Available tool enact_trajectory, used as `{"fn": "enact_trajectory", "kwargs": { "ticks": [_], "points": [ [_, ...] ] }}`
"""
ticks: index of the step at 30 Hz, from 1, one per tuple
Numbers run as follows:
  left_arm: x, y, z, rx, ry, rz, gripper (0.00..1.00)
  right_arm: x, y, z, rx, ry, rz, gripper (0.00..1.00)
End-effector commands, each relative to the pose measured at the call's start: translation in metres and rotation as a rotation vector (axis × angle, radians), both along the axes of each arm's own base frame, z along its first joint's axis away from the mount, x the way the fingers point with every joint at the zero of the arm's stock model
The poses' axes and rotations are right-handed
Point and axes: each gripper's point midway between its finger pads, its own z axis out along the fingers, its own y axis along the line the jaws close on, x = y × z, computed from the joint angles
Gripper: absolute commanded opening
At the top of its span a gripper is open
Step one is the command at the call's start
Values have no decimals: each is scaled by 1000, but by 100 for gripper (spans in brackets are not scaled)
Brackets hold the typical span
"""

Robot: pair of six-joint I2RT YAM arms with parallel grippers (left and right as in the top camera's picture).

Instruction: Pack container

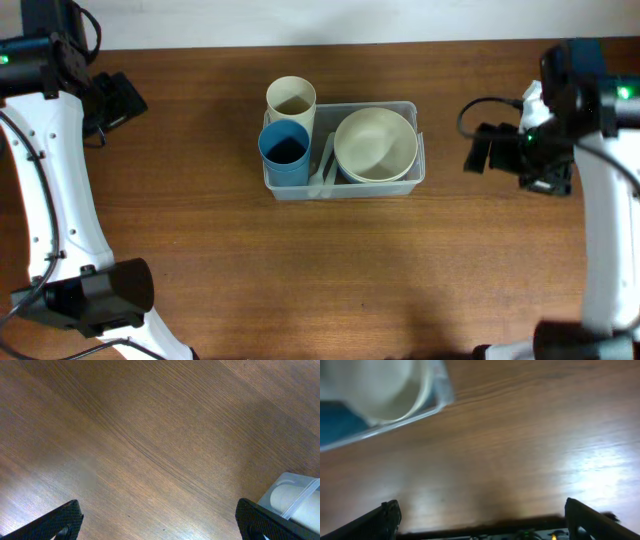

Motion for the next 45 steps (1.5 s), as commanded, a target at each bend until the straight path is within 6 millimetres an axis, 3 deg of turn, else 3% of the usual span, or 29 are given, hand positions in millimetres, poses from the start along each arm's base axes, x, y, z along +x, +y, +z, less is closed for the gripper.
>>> {"fn": "enact_trajectory", "kwargs": {
  "ticks": [1,8,12,19,26,33,36,40,45],
  "points": [
    [-1,2,4,11,-8,-2,99,-22,34,21,66,-68,88,99],
    [-1,2,4,11,-8,-2,99,-46,85,36,118,-112,275,99],
    [-1,2,4,11,-8,-2,100,-49,97,33,120,-100,323,99],
    [-1,2,4,11,-8,-3,100,-41,82,34,29,-143,300,99],
    [-1,2,4,11,-8,-2,100,-28,66,57,-58,-309,268,99],
    [-1,2,4,11,-8,-2,100,-42,46,83,-129,-440,226,99],
    [-1,2,4,11,-8,-2,100,-48,44,91,-155,-537,284,99],
    [-1,2,4,11,-8,-2,100,-55,42,82,-210,-671,394,99],
    [-1,2,4,11,-8,-2,100,-57,27,39,-241,-821,340,99]
  ]
}}
